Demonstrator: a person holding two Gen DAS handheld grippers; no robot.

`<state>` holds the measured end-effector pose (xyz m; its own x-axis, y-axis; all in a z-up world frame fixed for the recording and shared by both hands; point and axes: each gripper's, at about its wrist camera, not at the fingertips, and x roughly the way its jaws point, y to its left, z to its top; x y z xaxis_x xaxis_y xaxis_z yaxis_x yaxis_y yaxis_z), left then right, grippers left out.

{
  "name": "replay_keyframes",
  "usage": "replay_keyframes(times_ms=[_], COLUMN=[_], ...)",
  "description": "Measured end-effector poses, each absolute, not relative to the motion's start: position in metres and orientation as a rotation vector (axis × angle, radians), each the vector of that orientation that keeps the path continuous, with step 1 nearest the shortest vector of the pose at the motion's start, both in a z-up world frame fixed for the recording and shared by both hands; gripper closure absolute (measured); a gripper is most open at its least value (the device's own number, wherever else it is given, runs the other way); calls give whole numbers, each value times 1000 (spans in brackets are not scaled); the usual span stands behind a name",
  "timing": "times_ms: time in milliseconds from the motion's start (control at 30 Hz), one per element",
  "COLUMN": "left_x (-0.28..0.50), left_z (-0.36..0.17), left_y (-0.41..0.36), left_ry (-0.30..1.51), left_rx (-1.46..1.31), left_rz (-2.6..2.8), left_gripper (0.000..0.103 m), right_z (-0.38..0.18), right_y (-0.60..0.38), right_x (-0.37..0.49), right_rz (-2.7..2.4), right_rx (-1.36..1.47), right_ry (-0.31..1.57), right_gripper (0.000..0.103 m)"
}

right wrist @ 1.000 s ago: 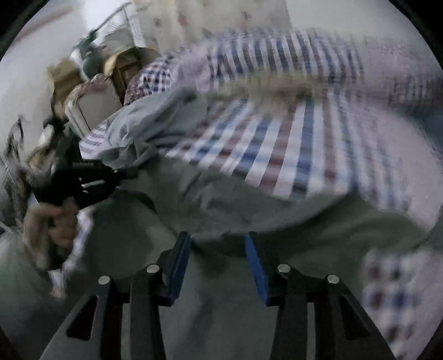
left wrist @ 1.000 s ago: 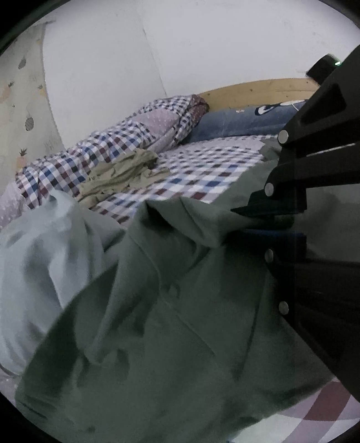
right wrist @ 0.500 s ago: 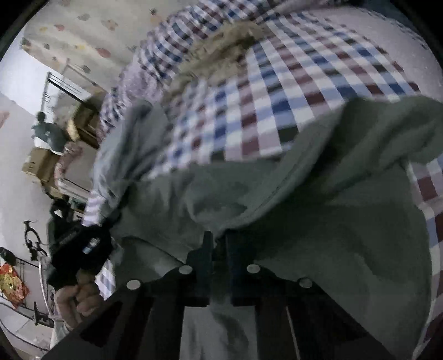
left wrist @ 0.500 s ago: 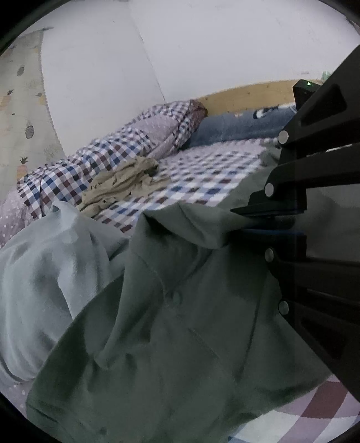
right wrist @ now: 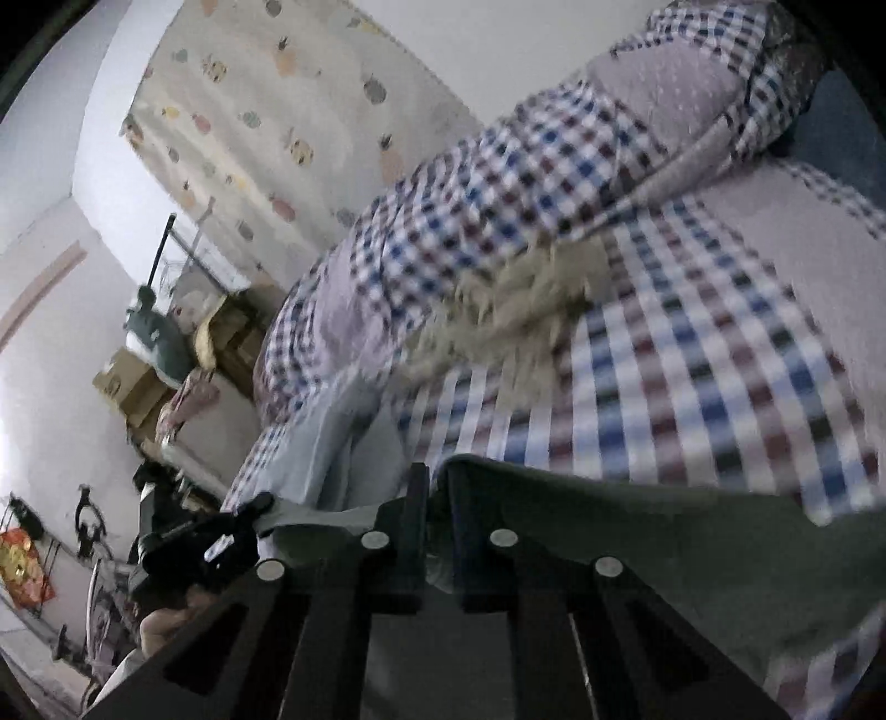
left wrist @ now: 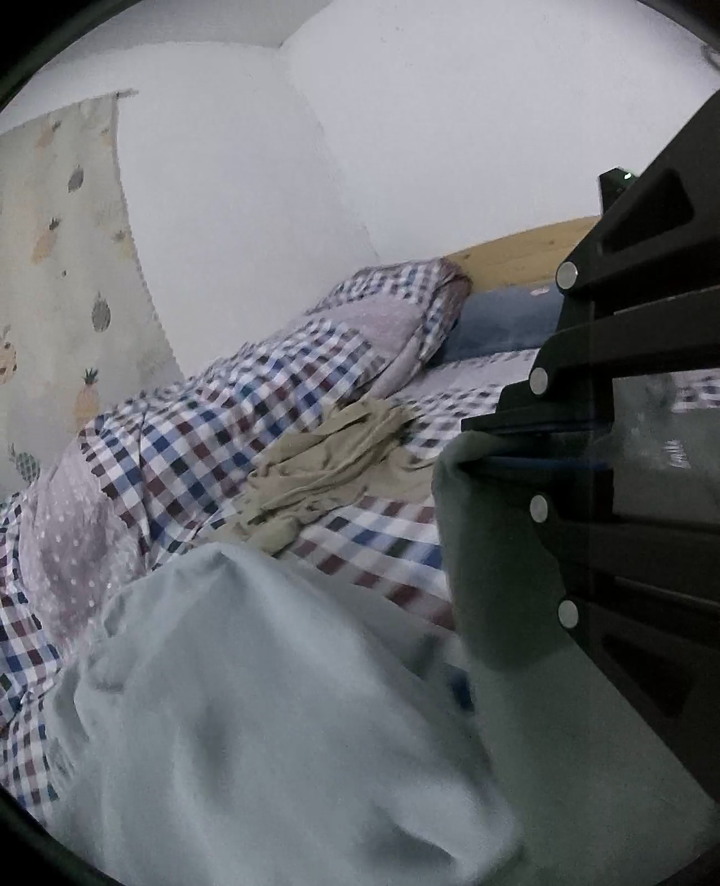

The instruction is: Fold clothes

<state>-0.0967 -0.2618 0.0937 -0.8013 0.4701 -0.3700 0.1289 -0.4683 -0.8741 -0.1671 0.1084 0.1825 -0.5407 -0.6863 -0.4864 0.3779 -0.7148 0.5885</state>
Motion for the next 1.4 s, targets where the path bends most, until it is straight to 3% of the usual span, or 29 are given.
replay_keyframes(times_ms=[367, 733, 767, 800, 833, 900, 933, 967, 1133, 1300, 1400], left_x=[-220, -268, -268, -266, -262, -254, -250, -243, -197, -126, -82], left_z=[73, 16, 16, 20, 26, 37, 43, 51, 87, 101, 104], left_y=[-257, -234, -234, -235, -236, -237, -238, -240, -248, -243, -234], left_ry=[-1474, -1213, -1206, -1216, -1232, -1260, -1273, -1284, -1286, -1162, -1074], left_rx=[-1084, -1391, -1378, -1337, -1285, -1181, -1130, -1067, -860, -869, -875], left_rz=[2564, 2752, 2746, 2729, 2708, 2664, 2640, 2636, 2651, 2709, 2757], left_gripper=[99, 97, 94, 92, 83, 54, 34, 23, 18, 17, 17], right_z=[146, 56, 52, 51, 54, 65, 72, 79, 117, 152, 162], right_y=[78, 37, 37, 38, 41, 51, 56, 62, 100, 164, 211], right_x=[-290, -357, -359, -360, -358, -351, -346, -341, -284, -191, -139], right_rz=[-2356, -2407, -2415, -2432, -2441, -2455, -2455, -2446, -2338, -2311, -2335], right_rx=[1012, 1250, 1261, 1261, 1246, 1178, 1141, 1107, 964, 823, 806], right_ry=[-476, -305, -292, -284, -293, -337, -366, -399, -501, -574, -646], right_gripper=[99, 94, 88, 74, 66, 41, 37, 33, 28, 17, 17])
